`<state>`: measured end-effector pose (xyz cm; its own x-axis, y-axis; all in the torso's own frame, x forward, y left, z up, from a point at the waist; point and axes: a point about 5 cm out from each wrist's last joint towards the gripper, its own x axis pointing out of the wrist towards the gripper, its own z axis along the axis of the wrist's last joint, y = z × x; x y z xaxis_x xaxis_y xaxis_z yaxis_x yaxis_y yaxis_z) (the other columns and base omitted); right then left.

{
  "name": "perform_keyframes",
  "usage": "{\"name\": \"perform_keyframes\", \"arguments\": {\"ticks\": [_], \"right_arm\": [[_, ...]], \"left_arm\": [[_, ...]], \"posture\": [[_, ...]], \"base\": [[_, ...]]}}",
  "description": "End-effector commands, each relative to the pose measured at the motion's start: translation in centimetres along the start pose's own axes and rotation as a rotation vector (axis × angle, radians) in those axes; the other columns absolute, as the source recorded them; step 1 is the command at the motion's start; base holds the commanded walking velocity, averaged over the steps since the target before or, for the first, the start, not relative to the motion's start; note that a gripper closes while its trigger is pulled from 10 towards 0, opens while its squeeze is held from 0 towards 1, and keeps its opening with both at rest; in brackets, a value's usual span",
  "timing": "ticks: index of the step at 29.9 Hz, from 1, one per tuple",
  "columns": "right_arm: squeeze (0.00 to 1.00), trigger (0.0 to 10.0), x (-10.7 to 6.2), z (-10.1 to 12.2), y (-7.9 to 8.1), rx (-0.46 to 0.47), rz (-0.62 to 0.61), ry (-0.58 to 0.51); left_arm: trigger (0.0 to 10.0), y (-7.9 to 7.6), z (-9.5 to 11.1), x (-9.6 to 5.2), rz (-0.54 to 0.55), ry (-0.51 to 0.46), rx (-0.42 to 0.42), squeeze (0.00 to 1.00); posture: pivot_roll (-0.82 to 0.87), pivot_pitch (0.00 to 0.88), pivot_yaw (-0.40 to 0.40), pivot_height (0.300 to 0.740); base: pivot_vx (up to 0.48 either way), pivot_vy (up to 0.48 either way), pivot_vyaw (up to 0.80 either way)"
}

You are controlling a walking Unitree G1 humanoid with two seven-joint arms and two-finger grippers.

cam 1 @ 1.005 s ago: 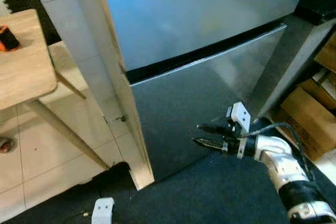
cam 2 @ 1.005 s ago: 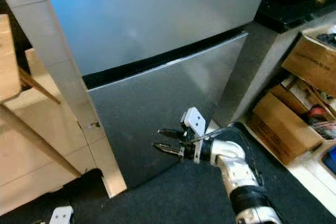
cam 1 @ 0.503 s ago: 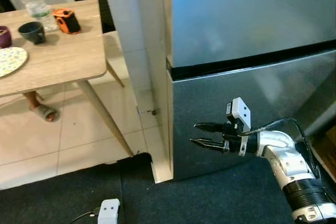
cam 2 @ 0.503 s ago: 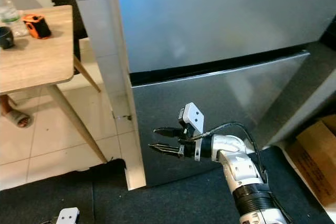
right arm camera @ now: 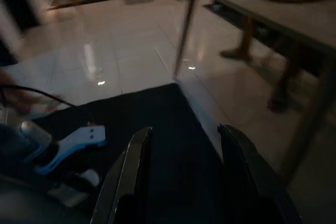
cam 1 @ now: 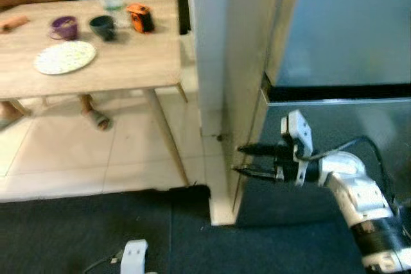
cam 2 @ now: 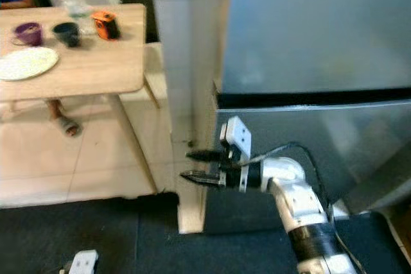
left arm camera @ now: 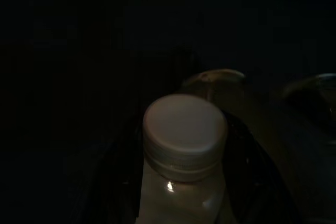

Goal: Restocking fridge

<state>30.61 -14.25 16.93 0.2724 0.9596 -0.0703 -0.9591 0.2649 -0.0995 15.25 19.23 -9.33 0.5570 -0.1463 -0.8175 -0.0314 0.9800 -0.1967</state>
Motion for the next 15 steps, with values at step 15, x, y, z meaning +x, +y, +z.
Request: {"name": "perform_keyframes", "arguments": {"ticks": [15], "right_arm": [[0.0,10.0,-2.0,3.3,-0.8,-0.078,-0.028,0.005]], "left_arm": [[10.0,-0.1,-1.7,-0.3,-0.005,0.053,-0.018,0.0]], "posture": [[-0.09,0.127,-0.018,0.74]], "base": [[0.0,-0.169,0.0]]}}
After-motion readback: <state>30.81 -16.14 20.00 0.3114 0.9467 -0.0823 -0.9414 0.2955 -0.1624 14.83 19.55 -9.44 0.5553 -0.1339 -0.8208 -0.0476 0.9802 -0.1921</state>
